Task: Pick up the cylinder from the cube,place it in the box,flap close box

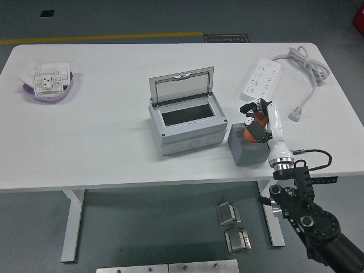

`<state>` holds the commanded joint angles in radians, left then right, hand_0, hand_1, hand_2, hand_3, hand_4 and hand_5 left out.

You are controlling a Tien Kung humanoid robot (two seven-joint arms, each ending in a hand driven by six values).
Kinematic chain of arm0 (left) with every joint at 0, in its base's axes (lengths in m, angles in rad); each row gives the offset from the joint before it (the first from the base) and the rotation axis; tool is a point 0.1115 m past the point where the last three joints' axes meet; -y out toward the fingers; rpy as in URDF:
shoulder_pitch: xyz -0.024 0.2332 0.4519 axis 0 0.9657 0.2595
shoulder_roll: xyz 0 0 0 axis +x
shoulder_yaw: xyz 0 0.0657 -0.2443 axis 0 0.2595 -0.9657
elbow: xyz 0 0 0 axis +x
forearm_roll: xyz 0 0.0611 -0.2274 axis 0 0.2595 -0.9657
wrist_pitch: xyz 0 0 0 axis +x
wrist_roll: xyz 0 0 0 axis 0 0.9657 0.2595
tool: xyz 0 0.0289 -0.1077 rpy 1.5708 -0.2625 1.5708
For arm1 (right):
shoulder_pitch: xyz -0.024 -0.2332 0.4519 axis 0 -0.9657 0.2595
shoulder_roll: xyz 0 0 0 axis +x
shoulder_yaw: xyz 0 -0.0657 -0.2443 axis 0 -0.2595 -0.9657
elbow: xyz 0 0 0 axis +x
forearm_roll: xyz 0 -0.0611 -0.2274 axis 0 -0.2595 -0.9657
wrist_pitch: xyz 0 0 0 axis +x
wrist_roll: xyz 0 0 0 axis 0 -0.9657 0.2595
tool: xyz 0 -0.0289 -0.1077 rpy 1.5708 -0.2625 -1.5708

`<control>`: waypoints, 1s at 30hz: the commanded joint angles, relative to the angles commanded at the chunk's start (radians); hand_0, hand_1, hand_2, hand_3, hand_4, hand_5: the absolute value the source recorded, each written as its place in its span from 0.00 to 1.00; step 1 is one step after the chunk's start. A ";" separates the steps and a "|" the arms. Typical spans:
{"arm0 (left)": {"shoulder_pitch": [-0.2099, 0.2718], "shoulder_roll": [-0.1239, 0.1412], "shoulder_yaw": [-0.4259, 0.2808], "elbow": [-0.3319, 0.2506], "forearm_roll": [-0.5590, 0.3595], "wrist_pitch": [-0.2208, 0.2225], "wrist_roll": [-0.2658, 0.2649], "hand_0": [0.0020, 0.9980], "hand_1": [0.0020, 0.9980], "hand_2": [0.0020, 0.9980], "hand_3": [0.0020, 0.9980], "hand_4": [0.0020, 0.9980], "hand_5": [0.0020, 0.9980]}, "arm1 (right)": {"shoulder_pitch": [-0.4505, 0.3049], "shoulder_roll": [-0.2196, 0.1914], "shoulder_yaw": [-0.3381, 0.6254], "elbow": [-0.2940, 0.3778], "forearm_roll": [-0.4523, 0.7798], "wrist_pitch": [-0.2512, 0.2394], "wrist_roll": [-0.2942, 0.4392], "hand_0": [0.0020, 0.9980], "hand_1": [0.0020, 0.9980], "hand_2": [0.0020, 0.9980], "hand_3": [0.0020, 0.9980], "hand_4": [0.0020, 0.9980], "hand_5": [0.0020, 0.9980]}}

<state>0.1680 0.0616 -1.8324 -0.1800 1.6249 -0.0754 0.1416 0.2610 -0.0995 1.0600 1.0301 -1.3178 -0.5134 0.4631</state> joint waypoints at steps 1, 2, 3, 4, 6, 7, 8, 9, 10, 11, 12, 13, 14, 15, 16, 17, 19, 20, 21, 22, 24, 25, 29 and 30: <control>0.000 0.000 0.001 0.000 -0.001 0.000 0.000 0.65 0.59 0.56 0.59 0.51 0.03 | 0.000 0.000 0.000 -0.002 0.002 0.002 0.001 0.55 0.46 0.44 0.33 0.00 0.00; 0.000 0.000 0.002 0.000 -0.002 0.000 0.000 0.65 0.59 0.56 0.59 0.51 0.03 | 0.000 0.000 0.000 -0.004 0.005 0.006 0.003 0.55 0.46 0.44 0.33 0.00 0.00; 0.000 0.000 0.004 0.000 -0.004 0.000 0.000 0.65 0.59 0.56 0.59 0.51 0.03 | 0.000 0.001 0.001 -0.008 0.009 0.012 0.005 0.55 0.46 0.44 0.33 0.00 0.00; -0.001 0.000 0.006 0.000 -0.004 0.000 0.001 0.65 0.59 0.56 0.60 0.51 0.03 | 0.001 0.002 0.002 -0.014 0.014 0.021 0.007 0.55 0.47 0.45 0.33 0.00 0.00; -0.002 0.000 0.009 0.000 -0.006 0.000 0.001 0.65 0.59 0.56 0.60 0.51 0.03 | 0.001 0.003 0.005 -0.023 0.021 0.039 0.009 0.55 0.47 0.45 0.33 0.00 0.00; -0.002 0.000 0.009 0.000 -0.004 0.000 0.001 0.65 0.59 0.56 0.60 0.51 0.03 | 0.001 0.004 0.008 -0.028 0.024 0.049 0.009 0.55 0.47 0.45 0.33 0.00 0.00; -0.002 0.000 0.008 0.000 -0.003 0.000 0.002 0.65 0.59 0.56 0.60 0.51 0.03 | 0.001 0.005 0.010 -0.033 0.025 0.057 0.009 0.55 0.47 0.45 0.33 0.00 0.00; -0.002 0.000 0.007 0.000 -0.002 -0.001 0.002 0.65 0.59 0.56 0.60 0.51 0.03 | 0.001 0.006 0.012 -0.037 0.026 0.065 0.008 0.55 0.47 0.45 0.33 0.00 0.00; -0.001 0.000 0.006 0.000 0.000 -0.001 0.002 0.65 0.59 0.56 0.60 0.51 0.03 | 0.001 0.006 0.014 -0.040 0.025 0.072 0.006 0.58 0.49 0.47 0.39 0.00 0.00; -0.001 0.000 0.003 0.000 0.003 -0.001 0.002 0.65 0.59 0.56 0.60 0.51 0.03 | 0.001 0.006 0.015 -0.043 0.024 0.079 0.004 0.58 0.49 0.47 0.39 0.00 0.00; -0.001 0.000 0.000 0.000 0.005 -0.001 0.003 0.65 0.59 0.56 0.60 0.51 0.03 | 0.001 0.006 0.016 -0.045 0.023 0.083 0.002 0.58 0.49 0.47 0.39 0.00 0.00; 0.000 0.000 -0.001 0.000 0.007 -0.001 0.003 0.65 0.59 0.56 0.60 0.51 0.03 | 0.000 0.005 0.018 -0.046 0.022 0.086 0.001 0.58 0.49 0.47 0.39 0.00 0.00; 0.000 0.000 -0.003 0.000 0.009 -0.001 0.003 0.65 0.59 0.56 0.60 0.51 0.03 | 0.000 0.005 0.018 -0.046 0.020 0.087 -0.001 0.58 0.49 0.47 0.39 0.00 0.00; 0.000 0.000 -0.005 0.000 0.012 -0.001 0.004 0.65 0.59 0.56 0.60 0.51 0.03 | 0.000 0.004 0.019 -0.047 0.019 0.088 -0.003 0.58 0.49 0.47 0.39 0.00 0.00; 0.001 0.000 -0.007 0.000 0.016 -0.001 0.004 0.65 0.59 0.56 0.60 0.51 0.03 | 0.000 0.003 0.020 -0.047 0.018 0.090 -0.004 0.58 0.49 0.47 0.39 0.00 0.00; 0.001 0.000 -0.009 0.000 0.018 -0.001 0.004 0.65 0.59 0.56 0.60 0.51 0.03 | 0.000 0.002 0.020 -0.047 0.017 0.090 -0.005 0.68 0.62 0.60 0.62 0.19 0.00; 0.002 -0.001 -0.012 0.000 0.022 -0.002 0.005 0.65 0.59 0.56 0.60 0.51 0.03 | 0.000 0.000 0.021 -0.046 0.013 0.091 -0.008 0.68 0.62 0.60 0.62 0.19 0.00; 0.002 -0.001 -0.013 0.000 0.025 -0.002 0.006 0.65 0.59 0.56 0.60 0.51 0.03 | 0.000 0.000 0.022 -0.046 0.011 0.091 -0.009 0.68 0.62 0.60 0.62 0.19 0.00; 0.002 -0.002 -0.014 0.000 0.027 -0.002 0.006 0.65 0.59 0.56 0.60 0.51 0.03 | -0.001 0.000 0.022 -0.045 0.010 0.091 -0.010 0.68 0.62 0.60 0.62 0.19 0.00; 0.002 -0.002 -0.015 0.000 0.029 -0.002 0.006 0.65 0.60 0.56 0.60 0.51 0.03 | -0.001 0.000 0.022 -0.045 0.008 0.092 -0.010 0.65 0.65 0.65 0.69 0.34 0.00; 0.003 -0.002 -0.019 0.000 0.034 -0.003 0.007 0.65 0.60 0.56 0.60 0.51 0.03 | -0.001 0.000 0.022 -0.044 0.006 0.092 -0.011 0.65 0.65 0.65 0.69 0.34 0.00; 0.004 -0.003 -0.022 0.000 0.038 -0.003 0.007 0.65 0.60 0.56 0.60 0.51 0.03 | 0.000 0.001 0.023 -0.044 0.005 0.092 -0.011 0.65 0.65 0.65 0.69 0.34 0.00; 0.008 -0.005 -0.043 0.000 0.063 -0.005 0.010 0.65 0.59 0.56 0.60 0.51 0.04 | 0.001 0.002 0.026 -0.043 0.000 0.092 -0.012 0.62 0.64 0.66 0.70 0.40 0.02; 0.009 -0.006 -0.048 0.000 0.069 -0.006 0.011 0.65 0.59 0.56 0.60 0.51 0.04 | 0.001 0.002 0.027 -0.042 -0.001 0.091 -0.013 0.62 0.64 0.66 0.70 0.40 0.02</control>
<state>0.1773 0.0554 -1.8799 -0.1800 1.6938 -0.0812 0.1527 0.2621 -0.0979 1.0871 0.9877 -1.3186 -0.4221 0.4501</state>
